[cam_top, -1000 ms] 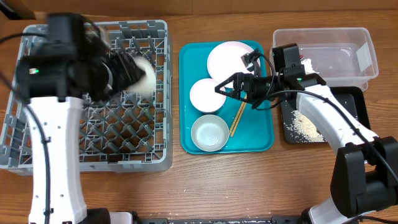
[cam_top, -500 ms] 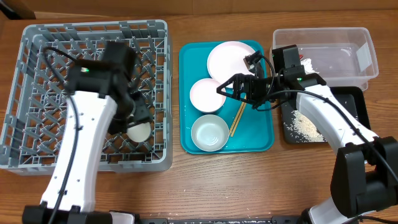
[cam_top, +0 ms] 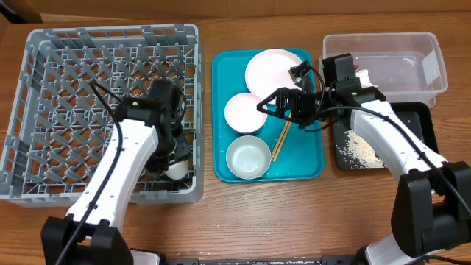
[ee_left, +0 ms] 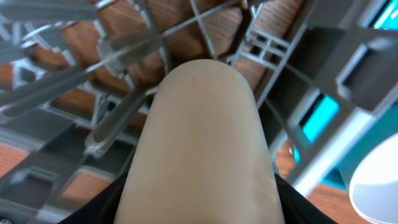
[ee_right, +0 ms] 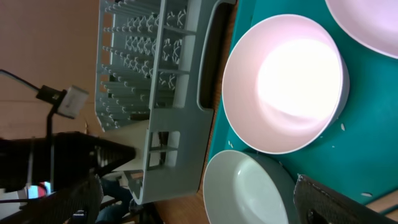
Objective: Sort waste into correct bins and load items into the dishwasher
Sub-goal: 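Carry the cup with the left gripper and lower it into the rack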
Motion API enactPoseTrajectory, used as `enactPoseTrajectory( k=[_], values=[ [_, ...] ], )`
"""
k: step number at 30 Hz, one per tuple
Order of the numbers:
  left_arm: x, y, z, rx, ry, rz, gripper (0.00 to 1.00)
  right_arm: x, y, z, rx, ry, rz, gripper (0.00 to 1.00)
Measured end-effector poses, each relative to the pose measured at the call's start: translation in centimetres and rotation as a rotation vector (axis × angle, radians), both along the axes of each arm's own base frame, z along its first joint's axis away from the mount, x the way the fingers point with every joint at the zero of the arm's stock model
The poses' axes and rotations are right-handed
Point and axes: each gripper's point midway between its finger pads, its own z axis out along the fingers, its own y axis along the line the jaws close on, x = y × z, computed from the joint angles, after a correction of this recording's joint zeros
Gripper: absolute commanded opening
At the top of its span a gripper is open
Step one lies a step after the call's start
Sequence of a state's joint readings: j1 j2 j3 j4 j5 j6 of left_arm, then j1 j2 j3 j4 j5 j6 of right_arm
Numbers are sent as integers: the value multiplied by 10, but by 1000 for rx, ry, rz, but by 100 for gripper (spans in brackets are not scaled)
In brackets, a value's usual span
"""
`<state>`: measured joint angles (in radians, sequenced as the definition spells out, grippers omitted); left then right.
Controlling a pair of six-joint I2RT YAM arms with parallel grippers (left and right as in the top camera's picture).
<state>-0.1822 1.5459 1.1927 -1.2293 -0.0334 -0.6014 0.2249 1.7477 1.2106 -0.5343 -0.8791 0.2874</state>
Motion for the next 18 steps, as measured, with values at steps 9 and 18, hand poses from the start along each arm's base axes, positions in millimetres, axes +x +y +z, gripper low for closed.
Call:
enactPoseTrajectory(
  k=[9,18],
  values=[
    [-10,4,-29,13,20,14,90,0,0,0,-3,-1,-1,100],
    [-1,2,-15,0,-4,5,100,1,-1,0,-3,-1,-3,100]
  ],
)
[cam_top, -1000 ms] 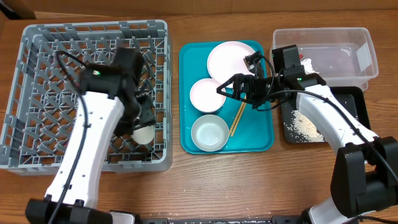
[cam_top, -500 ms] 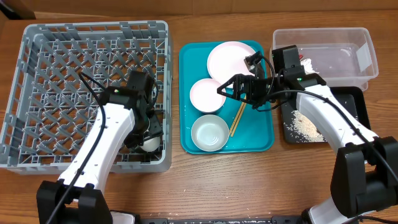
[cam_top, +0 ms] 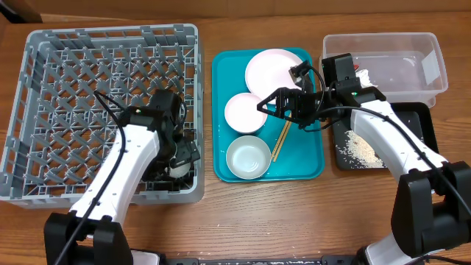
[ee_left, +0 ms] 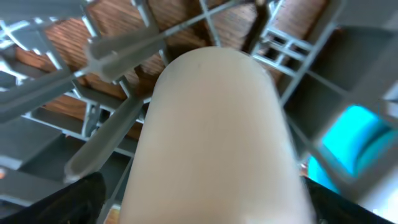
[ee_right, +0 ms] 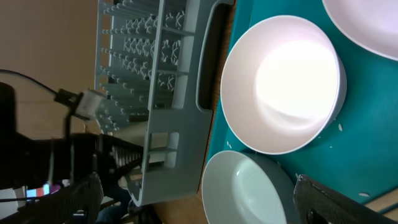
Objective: Sort waste into correct bins and load items into the dishwasher
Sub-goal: 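Carry the cup with the left gripper and lower it into the rack, then reach the left gripper to the small bowl on the teal tray and grasp its rim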
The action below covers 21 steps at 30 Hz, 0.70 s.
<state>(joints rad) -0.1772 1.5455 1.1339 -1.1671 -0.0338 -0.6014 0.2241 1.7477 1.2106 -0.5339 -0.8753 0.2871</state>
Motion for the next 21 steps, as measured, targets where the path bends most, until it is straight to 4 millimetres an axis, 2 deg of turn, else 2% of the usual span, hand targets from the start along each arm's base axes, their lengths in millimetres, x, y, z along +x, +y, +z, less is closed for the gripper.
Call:
enactPoseTrajectory(
  k=[3,5,11,13,15,17,21],
  values=[
    [12,-2,23,-7,-39,-14,100,0,-1,3,1,-5,-2,100],
    [21,-4,41,-14,-71,-29,100,-1,-2,11,2,-28,-6,100],
    [44,-16,99,-43,-189,-120,99,-14,-22,73,-40,-163,-76,100],
    [51,-31,117,-76,-240,-189,99,-22,-38,92,-101,-208,-137,100],
    [57,-50,131,-109,-293,-262,99,-31,-52,102,-163,-226,-190,100],
    [60,-73,139,-139,-337,-341,98,-40,-71,105,-238,-219,-262,100],
    [55,-116,143,-177,-374,-475,91,-55,-114,100,-365,-143,-424,100]
  ],
)
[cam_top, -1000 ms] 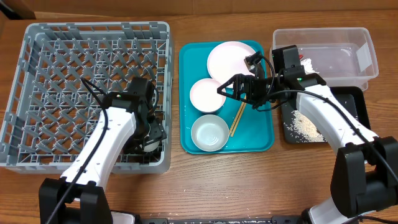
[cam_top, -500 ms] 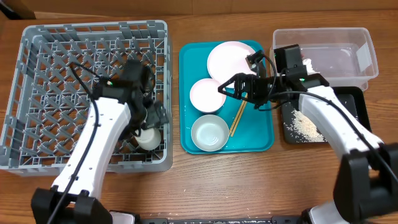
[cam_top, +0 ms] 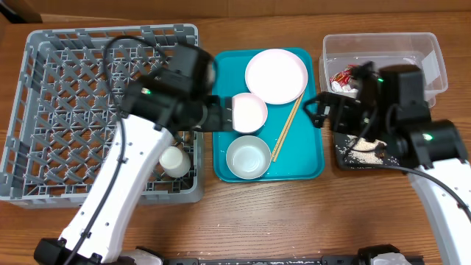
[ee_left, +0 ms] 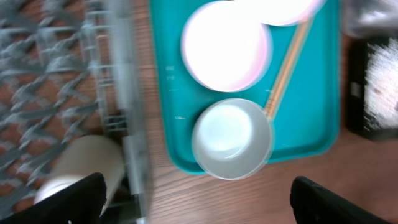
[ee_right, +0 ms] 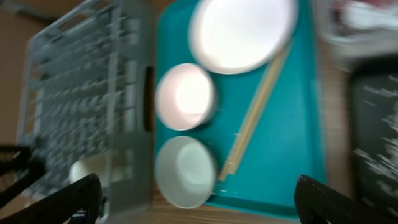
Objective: Sort waste into correct bins and load items into the dishwasher
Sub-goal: 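Reach the left gripper to the small bowl on the teal tray and grasp its rim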
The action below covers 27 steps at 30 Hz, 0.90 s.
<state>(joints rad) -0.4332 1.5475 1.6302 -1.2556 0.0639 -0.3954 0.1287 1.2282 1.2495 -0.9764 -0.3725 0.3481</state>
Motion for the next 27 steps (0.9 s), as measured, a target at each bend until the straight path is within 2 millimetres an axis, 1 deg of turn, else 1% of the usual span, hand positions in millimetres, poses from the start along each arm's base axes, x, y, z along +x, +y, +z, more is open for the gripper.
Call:
enactPoseTrajectory(
  k=[3,5,7,9,10,11,13,14,16,18,21,27],
  values=[
    [-3,-21,-4,4,-8,-48,88,-6,-27,-6,-36,51,-111,100],
    [-2,-33,-14,22,4,-66,84,-8,-40,-11,-54,83,-165,100],
    [3,-44,-30,49,22,-82,81,-10,-45,-14,-63,100,-188,100],
    [9,-53,-52,84,57,-93,77,-10,-47,-16,-70,106,-198,100],
    [12,-57,-67,105,83,-95,71,-10,-47,-16,-71,109,-202,100],
    [13,-58,-74,117,93,-95,68,-10,-48,-17,-72,112,-203,100],
    [18,-61,-96,146,132,-91,57,-10,-48,-19,-73,123,-206,100],
    [19,-61,-108,163,152,-93,54,-10,-48,-20,-74,128,-206,100],
    [21,-60,-125,194,184,-104,48,-9,-48,-23,-75,136,-206,100],
    [20,-59,-141,222,217,-117,47,-8,-48,-25,-78,145,-207,100],
    [20,-58,-154,242,246,-121,42,-7,-48,-29,-81,158,-207,100],
    [18,-53,-158,274,256,-117,45,-4,-49,-35,-87,179,-209,100]
  ],
)
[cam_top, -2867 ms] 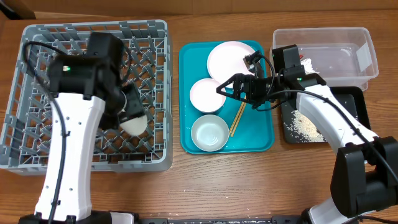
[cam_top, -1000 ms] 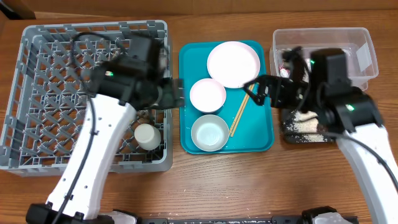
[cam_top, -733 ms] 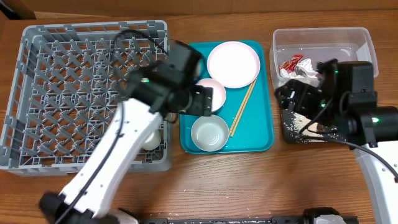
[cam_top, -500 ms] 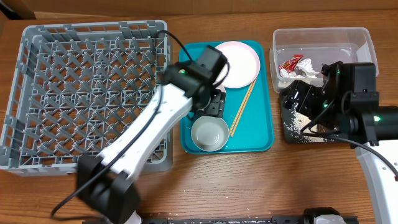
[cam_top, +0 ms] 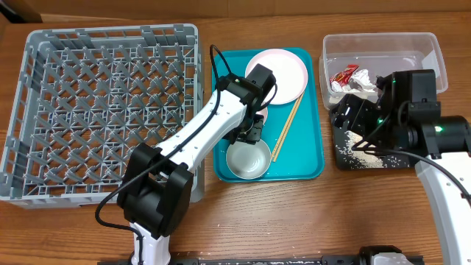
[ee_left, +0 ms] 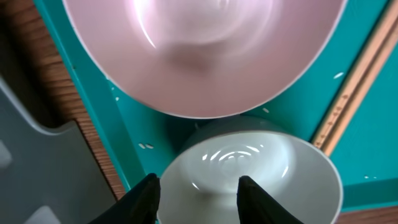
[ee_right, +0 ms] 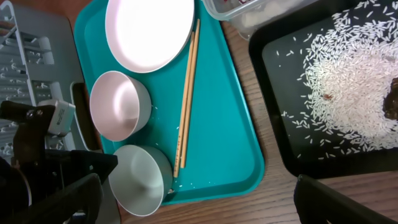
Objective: Sort waste into correct bins and load items into the dishwasher
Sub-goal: 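Reach the left gripper to the small bowl on the teal tray and grasp its rim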
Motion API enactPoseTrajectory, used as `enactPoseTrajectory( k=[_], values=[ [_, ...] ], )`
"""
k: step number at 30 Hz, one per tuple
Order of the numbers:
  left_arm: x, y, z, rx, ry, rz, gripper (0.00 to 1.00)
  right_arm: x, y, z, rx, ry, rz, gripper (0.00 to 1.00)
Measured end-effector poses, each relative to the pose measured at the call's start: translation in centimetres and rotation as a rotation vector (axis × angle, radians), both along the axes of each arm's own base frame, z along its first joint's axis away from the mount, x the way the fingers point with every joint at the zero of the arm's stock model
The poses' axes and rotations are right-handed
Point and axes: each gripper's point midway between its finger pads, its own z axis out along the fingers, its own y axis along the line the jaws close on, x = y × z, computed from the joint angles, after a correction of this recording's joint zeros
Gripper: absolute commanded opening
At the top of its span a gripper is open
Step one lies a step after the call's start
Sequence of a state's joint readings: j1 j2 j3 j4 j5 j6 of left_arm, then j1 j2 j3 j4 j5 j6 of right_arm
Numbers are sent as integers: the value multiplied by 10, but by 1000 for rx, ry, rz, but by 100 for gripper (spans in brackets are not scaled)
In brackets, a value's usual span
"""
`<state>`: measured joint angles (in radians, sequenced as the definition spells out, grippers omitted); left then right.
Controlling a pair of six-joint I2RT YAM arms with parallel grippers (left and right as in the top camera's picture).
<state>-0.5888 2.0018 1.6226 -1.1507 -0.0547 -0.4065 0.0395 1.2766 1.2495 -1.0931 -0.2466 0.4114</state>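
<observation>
On the teal tray (cam_top: 305, 158) my left gripper (cam_top: 249, 134) hangs low and open. Its fingers (ee_left: 147, 198) straddle the inside of the pale green bowl (ee_left: 261, 168), gripping nothing. The pink bowl (ee_left: 205, 56) sits just beyond it, mostly hidden under the wrist in the overhead view. A white plate (cam_top: 283, 70) and a pair of chopsticks (cam_top: 283, 136) also lie on the tray. My right gripper (cam_top: 352, 121) is open over the left edge of the black tray (cam_top: 412, 118), holding nothing. The grey dish rack (cam_top: 110, 44) stands at the left.
The black tray carries scattered rice (ee_right: 348, 81). Behind it stands a clear bin (cam_top: 412, 44) with a red and white wrapper (cam_top: 346, 76) inside. My left arm crosses the rack's near right corner and hides it.
My left gripper was high above the rack's edge and the tray; now it is low over the two bowls, fingers round the green bowl's inside. The right gripper stays by the black tray.
My left gripper held a cream cup down in the rack's near right corner while the right hovered open over the tray's bowls. Then the left fingers stood apart round the cup. Then the cup lay in the rack, both arms were raised, and now the left is at the bowls.
</observation>
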Motion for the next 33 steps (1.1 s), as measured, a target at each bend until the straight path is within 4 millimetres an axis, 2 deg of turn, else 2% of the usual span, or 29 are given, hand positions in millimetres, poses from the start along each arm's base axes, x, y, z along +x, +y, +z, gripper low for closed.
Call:
enactPoseTrajectory(
  k=[8,11,14,17,26,30,32,33],
  values=[
    [-3,20,-19,50,22,-28,41,0,0,-1,-4,4,8,100],
    [1,26,-27,33,19,-54,30,0,0,-2,-6,3,11,100],
    [2,28,-32,12,28,-76,11,0,0,-2,-7,3,13,100],
    [2,29,-33,-1,40,-100,4,0,0,-2,-8,3,14,100],
    [0,24,-35,-28,47,-105,8,0,0,-2,-8,4,14,100],
    [-4,25,-41,-31,60,-106,18,-1,0,-2,-7,5,14,100],
    [-9,27,-44,-27,76,-111,31,-1,0,-2,-8,5,15,100],
    [-10,27,-45,-28,79,-116,33,-1,0,-2,-8,6,14,100]
  ],
)
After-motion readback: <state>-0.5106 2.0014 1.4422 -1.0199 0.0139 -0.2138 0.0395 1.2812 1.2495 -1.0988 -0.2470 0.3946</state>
